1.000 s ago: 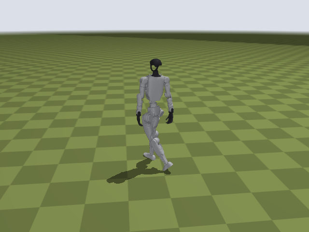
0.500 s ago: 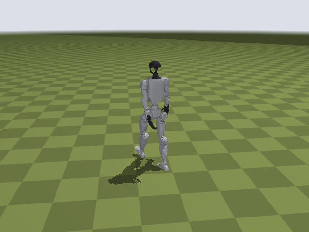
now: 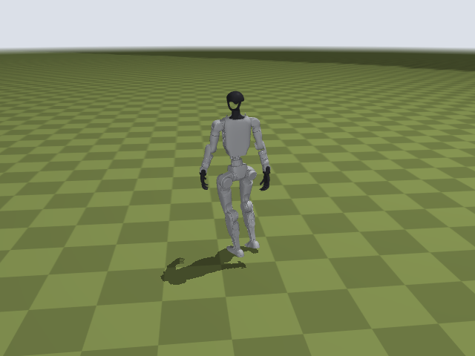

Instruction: Walk run

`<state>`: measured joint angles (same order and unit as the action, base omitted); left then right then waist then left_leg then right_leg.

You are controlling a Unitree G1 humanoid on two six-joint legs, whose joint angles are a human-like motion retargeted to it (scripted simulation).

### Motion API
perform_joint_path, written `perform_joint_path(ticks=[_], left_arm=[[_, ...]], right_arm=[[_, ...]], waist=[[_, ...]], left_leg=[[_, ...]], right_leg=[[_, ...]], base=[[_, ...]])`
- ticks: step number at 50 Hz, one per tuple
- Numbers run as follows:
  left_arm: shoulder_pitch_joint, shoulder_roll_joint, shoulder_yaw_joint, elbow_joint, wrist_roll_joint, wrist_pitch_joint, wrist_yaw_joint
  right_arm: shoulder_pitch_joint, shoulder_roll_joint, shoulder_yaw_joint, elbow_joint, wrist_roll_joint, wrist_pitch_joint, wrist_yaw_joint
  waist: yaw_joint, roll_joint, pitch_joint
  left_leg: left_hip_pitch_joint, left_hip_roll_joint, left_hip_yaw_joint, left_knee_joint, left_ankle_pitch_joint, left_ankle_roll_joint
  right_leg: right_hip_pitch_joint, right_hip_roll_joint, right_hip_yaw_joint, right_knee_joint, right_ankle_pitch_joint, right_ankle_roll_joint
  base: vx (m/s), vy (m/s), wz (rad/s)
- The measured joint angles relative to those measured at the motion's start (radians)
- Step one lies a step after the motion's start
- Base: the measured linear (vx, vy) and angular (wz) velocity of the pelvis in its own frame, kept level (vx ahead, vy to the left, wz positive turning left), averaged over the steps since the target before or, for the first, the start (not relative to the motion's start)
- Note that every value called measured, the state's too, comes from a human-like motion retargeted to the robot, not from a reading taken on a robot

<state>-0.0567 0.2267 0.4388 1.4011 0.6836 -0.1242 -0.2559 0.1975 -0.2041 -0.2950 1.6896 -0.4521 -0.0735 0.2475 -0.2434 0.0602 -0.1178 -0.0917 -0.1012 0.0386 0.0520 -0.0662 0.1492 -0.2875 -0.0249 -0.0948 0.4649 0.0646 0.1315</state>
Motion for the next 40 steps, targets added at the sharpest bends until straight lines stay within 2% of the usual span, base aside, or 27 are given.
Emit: perform_joint_path(ticks=[3, 7, 10, 13, 15, 17, 19, 20, 22, 23, 25, 28, 30, 34, 40], left_arm=[[-0.037, 0.038, -0.028, -0.041, 0.021, -0.024, -0.006], [-0.057, 0.066, -0.047, -0.046, 0.037, -0.040, 0.030], [-0.044, 0.062, -0.039, -0.025, 0.034, -0.036, 0.050], [-0.013, 0.041, -0.023, 0.021, 0.030, -0.030, 0.051], [0.023, 0.024, -0.013, 0.061, 0.042, -0.018, 0.042], [0.076, 0.000, 0.007, 0.098, 0.075, 0.012, 0.038], [0.131, -0.036, 0.022, 0.132, 0.108, 0.043, 0.052], [0.158, -0.058, 0.023, 0.149, 0.118, 0.057, 0.065], [0.211, -0.093, 0.019, 0.190, 0.108, 0.063, 0.076], [0.235, -0.105, 0.011, 0.209, 0.101, 0.058, 0.069], [0.281, -0.126, -0.001, 0.230, 0.118, 0.053, 0.044], [0.342, -0.163, 0.008, 0.226, 0.203, 0.073, 0.045], [0.372, -0.186, 0.045, 0.228, 0.262, 0.079, 0.067], [0.409, -0.208, 0.066, 0.250, 0.250, 0.094, 0.042], [0.425, -0.217, 0.090, 0.266, 0.221, 0.120, -0.014]], right_arm=[[0.008, -0.004, -0.017, 0.010, 0.019, 0.019, 0.017], [0.014, -0.008, -0.020, 0.009, 0.026, 0.021, 0.035], [0.006, -0.012, -0.013, -0.005, 0.000, 0.020, 0.037], [-0.006, -0.016, 0.009, -0.040, -0.025, 0.021, 0.047], [-0.009, -0.021, 0.035, -0.068, -0.044, 0.017, 0.057], [-0.017, -0.030, 0.078, -0.096, -0.071, 0.011, 0.069], [-0.042, -0.044, 0.110, -0.116, -0.110, 0.008, 0.077], [-0.060, -0.053, 0.121, -0.123, -0.131, 0.009, 0.077], [-0.110, -0.070, 0.163, -0.138, -0.163, 0.020, 0.064], [-0.137, -0.077, 0.184, -0.148, -0.172, 0.023, 0.054], [-0.188, -0.086, 0.203, -0.167, -0.182, 0.019, 0.031], [-0.277, -0.080, 0.192, -0.179, -0.154, 0.037, 0.001], [-0.344, -0.064, 0.167, -0.191, -0.114, 0.068, -0.014], [-0.477, -0.025, 0.114, -0.237, 0.036, 0.060, -0.057], [-0.666, -0.009, 0.129, -0.356, 0.207, -0.009, -0.061]], waist=[[-0.024, -0.029, 0.015], [-0.037, -0.018, 0.028], [-0.040, 0.004, 0.021], [-0.069, 0.019, 0.014], [-0.101, 0.028, 0.002], [-0.127, 0.040, -0.011], [-0.129, 0.053, -0.016], [-0.137, 0.056, -0.012], [-0.145, 0.034, -0.012], [-0.147, 0.015, -0.018], [-0.156, -0.012, -0.026], [-0.155, -0.035, -0.026], [-0.126, -0.057, -0.016], [-0.074, -0.074, 0.018], [-0.029, -0.048, 0.102]], left_leg=[[0.067, -0.044, -0.011, -0.001, -0.039, 0.004], [0.146, -0.042, -0.026, -0.005, -0.083, -0.007], [0.177, -0.025, -0.027, 0.002, -0.109, -0.024], [0.200, -0.021, -0.042, 0.027, -0.110, -0.041], [0.217, -0.013, -0.049, 0.050, -0.077, -0.066], [0.226, 0.007, -0.048, 0.087, 0.002, -0.104], [0.219, 0.032, -0.042, 0.153, 0.133, -0.142], [0.212, 0.040, -0.052, 0.199, 0.214, -0.159], [0.172, 0.021, -0.046, 0.327, 0.358, -0.179], [0.141, 0.009, -0.012, 0.405, 0.413, -0.175], [0.072, 0.012, 0.057, 0.557, 0.493, -0.125], [-0.034, 0.050, 0.103, 0.701, 0.360, -0.085], [-0.095, 0.063, 0.137, 0.728, 0.302, -0.078], [-0.201, 0.057, 0.169, 0.633, 0.164, -0.085], [-0.280, 0.077, 0.216, 0.265, 0.150, -0.110]], right_leg=[[-0.045, -0.056, -0.016, -0.196, -0.015, -0.032], [-0.110, -0.044, -0.037, -0.398, -0.095, -0.092], [-0.139, -0.036, -0.105, -0.482, -0.129, -0.079], [-0.138, -0.044, -0.135, -0.424, -0.083, -0.133], [-0.121, -0.057, -0.188, -0.394, -0.006, -0.140], [-0.099, -0.030, -0.093, -0.384, 0.026, -0.148], [-0.079, -0.010, -0.005, -0.357, 0.000, -0.160], [-0.064, -0.015, 0.005, -0.347, -0.010, -0.159], [-0.008, -0.057, -0.076, -0.346, -0.028, -0.173], [0.015, -0.076, -0.104, -0.352, -0.035, -0.183], [0.056, -0.082, -0.061, -0.362, -0.064, -0.191], [0.115, -0.090, -0.076, -0.377, -0.093, -0.185], [0.151, -0.079, -0.074, -0.389, -0.106, -0.194], [0.218, -0.035, -0.063, -0.406, -0.135, -0.210], [0.320, 0.063, -0.037, -0.406, -0.202, -0.223]], base=[[0.64, -0.28, 0.32], [0.64, -0.30, 0.14], [0.66, -0.36, 0.02], [0.71, -0.44, 0.40], [0.72, -0.49, 0.68], [0.79, -0.61, 0.40], [0.75, -0.56, 0.17], [0.65, -0.41, 0.16], [0.68, -0.44, -0.19], [0.67, -0.45, -0.27], [0.59, -0.40, -0.01], [0.58, -0.43, 0.02], [0.49, -0.39, -0.72], [0.53, -0.33, -0.82], [0.47, -0.25, -0.46]])
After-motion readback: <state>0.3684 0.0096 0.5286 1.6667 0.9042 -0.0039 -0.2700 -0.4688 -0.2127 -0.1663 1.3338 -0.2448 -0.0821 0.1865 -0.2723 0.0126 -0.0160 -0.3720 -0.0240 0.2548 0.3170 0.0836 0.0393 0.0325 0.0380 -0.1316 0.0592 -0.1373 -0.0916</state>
